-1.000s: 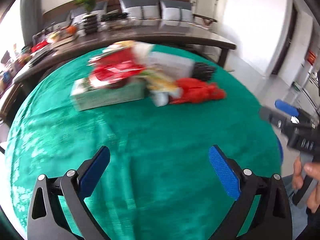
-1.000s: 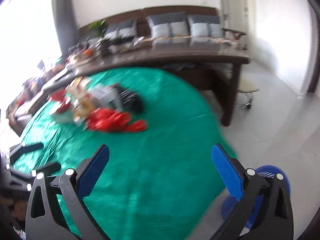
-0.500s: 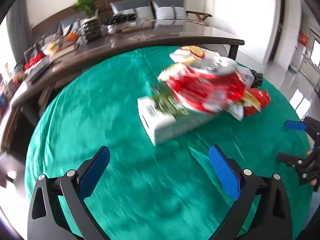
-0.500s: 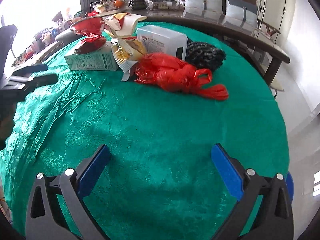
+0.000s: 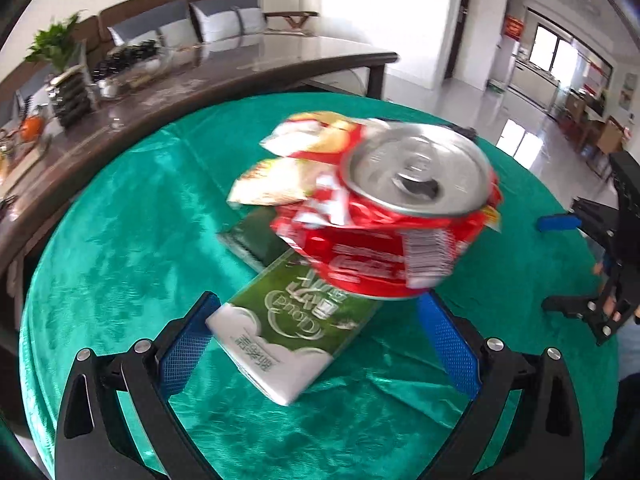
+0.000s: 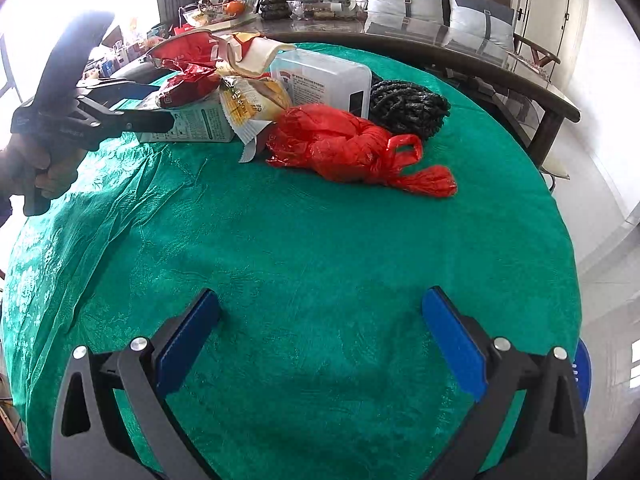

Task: Collect trash
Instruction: 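Grasp the white-green milk carton with the left tool while the right tool grasps the red plastic bag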

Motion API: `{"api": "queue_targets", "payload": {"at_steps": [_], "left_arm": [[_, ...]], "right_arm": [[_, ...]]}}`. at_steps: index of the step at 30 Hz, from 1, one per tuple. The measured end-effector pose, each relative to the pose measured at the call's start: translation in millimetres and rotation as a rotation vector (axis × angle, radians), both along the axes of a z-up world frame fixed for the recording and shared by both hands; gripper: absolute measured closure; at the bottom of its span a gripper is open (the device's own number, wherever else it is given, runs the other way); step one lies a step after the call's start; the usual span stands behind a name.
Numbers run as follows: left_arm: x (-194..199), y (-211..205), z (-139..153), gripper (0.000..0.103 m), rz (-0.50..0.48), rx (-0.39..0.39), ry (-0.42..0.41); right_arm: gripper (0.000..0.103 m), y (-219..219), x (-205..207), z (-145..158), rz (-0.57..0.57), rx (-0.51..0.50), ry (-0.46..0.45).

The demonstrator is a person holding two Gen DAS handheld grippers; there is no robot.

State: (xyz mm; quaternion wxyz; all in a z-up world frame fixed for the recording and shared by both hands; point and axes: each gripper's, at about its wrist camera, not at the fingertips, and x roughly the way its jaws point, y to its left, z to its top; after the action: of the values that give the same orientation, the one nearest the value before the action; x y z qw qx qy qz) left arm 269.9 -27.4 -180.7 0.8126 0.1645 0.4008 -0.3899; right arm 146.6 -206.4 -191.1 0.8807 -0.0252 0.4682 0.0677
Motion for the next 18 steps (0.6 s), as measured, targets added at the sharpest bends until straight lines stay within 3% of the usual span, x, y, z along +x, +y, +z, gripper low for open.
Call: {"api": "queue_targets", "payload": {"at_steps": [2,3,4,10,13,14,16,18], "left_arm": [[-8,-1,1,0.023,-0.020,0.014,-0.007],[-11,2,2,0.038,-0.018,0.011,-0.003],[-14,6,3,0.046,-0.015,-0.002,0.015],[-67,18,12,0.054,-0.035,-0.044,0.066],[-98,10,11,0.051,-0.058,-0.007,0.056],[-106,7,11,0.045,-0.050,-0.010,0.056],[-113,4,13,0.018,-0.034,-0.035,0.054],[-116,0,13,0.012,-0.021,-0.054,0.029]], "right_arm": [[0.004,0,0,0,0.000,0.000,0.000],[0.004,0,0,0,0.000,0.001,0.000],[0.004,0,0,0,0.000,0.002,0.000],[0.004,2,0,1,0.000,0.004,0.000],[0.004,2,-1,1,-0.002,0.003,-0.001],[0.004,3,-1,1,-0.003,0.003,-0.002],[0.004,3,-1,1,-0.004,0.004,-0.003],[0.004,3,-2,1,-0.007,0.007,-0.005]]}}
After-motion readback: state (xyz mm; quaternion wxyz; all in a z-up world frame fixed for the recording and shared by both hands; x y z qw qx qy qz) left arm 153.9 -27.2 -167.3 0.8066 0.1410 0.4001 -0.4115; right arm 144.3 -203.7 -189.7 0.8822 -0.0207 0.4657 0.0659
